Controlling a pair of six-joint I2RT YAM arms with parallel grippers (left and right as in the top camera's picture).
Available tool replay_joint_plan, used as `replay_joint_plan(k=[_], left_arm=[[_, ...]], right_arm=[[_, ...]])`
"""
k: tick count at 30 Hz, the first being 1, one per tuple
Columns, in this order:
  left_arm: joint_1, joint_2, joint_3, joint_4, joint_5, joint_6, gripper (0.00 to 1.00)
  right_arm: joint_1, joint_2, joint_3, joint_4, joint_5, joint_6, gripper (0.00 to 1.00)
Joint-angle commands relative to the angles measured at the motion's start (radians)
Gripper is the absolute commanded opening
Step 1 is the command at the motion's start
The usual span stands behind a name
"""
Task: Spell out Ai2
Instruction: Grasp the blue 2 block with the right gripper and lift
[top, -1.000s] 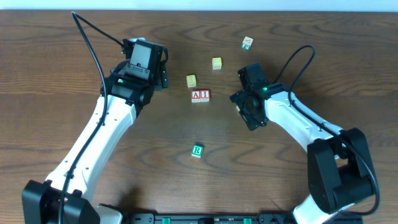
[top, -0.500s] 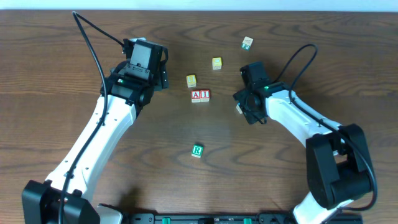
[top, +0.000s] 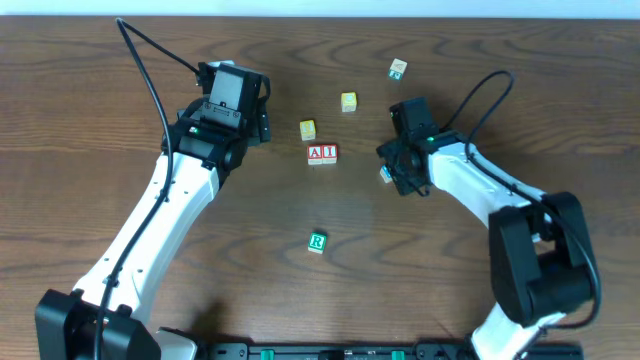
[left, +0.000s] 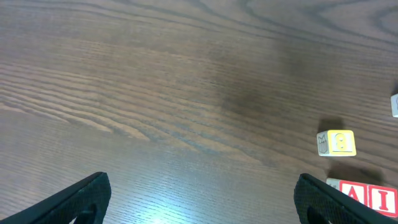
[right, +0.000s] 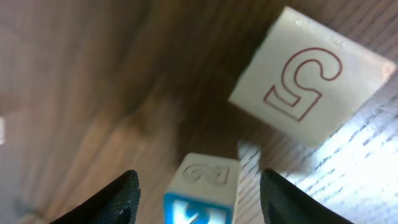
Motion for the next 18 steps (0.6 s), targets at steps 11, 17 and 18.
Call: replay_joint_plan(k=[11,17,18], left_arm=[[0.002,-0.004,0.008,-0.003,-0.029,0.007,0.95],[0.002,-0.004,0.008,0.001,-0.029,0.006,0.95],[0.002,-0.004,0.008,0.002,-0.029,0.006,0.96]], right_arm=[[-0.003,0.031,-0.003,0.007,-0.021,-0.026,0.35],[-0.004,0.031,0.002,0.039,-0.043,-0.154,0.17],[-0.005,0.031,0.003,0.036,-0.043,-0.172,0.17]])
